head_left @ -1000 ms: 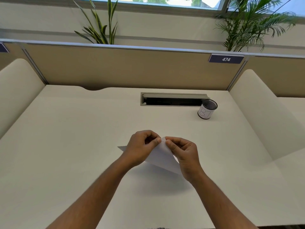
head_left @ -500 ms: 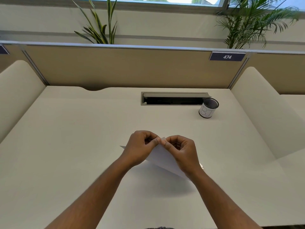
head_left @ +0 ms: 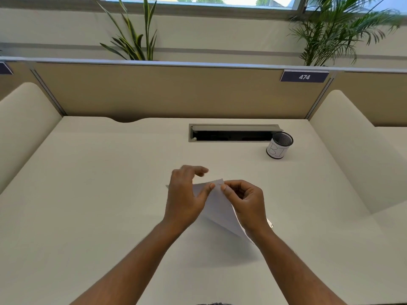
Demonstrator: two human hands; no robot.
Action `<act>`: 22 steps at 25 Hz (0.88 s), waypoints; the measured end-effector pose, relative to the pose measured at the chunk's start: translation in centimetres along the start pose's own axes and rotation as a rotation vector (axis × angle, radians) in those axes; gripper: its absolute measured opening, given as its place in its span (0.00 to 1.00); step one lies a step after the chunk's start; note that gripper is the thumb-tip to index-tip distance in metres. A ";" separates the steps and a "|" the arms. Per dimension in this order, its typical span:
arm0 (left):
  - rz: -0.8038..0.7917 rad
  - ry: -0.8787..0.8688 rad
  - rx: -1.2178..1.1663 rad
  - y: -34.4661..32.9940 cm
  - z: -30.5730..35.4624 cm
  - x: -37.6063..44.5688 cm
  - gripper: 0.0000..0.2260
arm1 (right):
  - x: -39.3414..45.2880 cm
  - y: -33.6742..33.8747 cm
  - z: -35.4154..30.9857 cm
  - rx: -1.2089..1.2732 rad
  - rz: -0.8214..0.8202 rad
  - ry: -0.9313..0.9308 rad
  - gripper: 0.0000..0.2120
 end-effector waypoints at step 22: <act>0.032 0.176 -0.373 1.9 -1.1 1.3 0.09 | 2.6 -3.9 -4.6 -0.576 -0.004 0.473 0.13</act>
Point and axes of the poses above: each hand's wrist, its own x-axis towards the middle knuckle, its own y-axis out of the back of the hand, z = x × y, the point moved 5 cm from there along x, towards the middle knuckle, and after that the axes turned 2 degrees about x, right-handed, at the moved point
